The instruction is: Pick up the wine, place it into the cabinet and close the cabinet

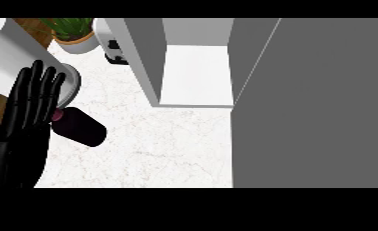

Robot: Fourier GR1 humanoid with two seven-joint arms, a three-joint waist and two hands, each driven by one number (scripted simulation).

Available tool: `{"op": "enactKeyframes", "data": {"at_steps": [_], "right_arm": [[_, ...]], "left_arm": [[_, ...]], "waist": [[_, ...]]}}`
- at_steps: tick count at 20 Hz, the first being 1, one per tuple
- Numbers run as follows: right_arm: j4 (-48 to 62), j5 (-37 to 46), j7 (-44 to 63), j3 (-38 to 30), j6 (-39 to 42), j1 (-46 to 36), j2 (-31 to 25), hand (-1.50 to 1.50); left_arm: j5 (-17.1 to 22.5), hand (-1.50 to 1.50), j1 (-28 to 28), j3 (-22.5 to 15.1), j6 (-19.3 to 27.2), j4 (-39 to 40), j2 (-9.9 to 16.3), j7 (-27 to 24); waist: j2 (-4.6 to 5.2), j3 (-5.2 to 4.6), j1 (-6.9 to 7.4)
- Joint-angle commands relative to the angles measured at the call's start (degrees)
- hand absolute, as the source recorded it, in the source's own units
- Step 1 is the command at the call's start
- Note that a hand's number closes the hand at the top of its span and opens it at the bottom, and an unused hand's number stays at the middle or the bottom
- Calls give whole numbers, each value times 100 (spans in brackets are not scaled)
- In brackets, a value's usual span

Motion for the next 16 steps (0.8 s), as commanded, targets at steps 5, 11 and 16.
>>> {"op": "enactKeyframes", "data": {"at_steps": [5, 11, 16], "right_arm": [[-804, 313, -269, 127, 19, 928, 11, -150], [-1108, -807, 988, 523, 763, 1175, -299, -150], [-1029, -899, 969, 355, 850, 1084, -268, -150]], "left_arm": [[476, -150, -941, 1559, -83, 1151, 702, -526], [2138, -150, -1277, 1885, -37, 1715, 322, 716], [2175, -150, -1918, 1733, 537, 1472, 410, 1506]], "waist": [[151, 88, -132], [147, 85, -131], [146, 92, -69]]}}
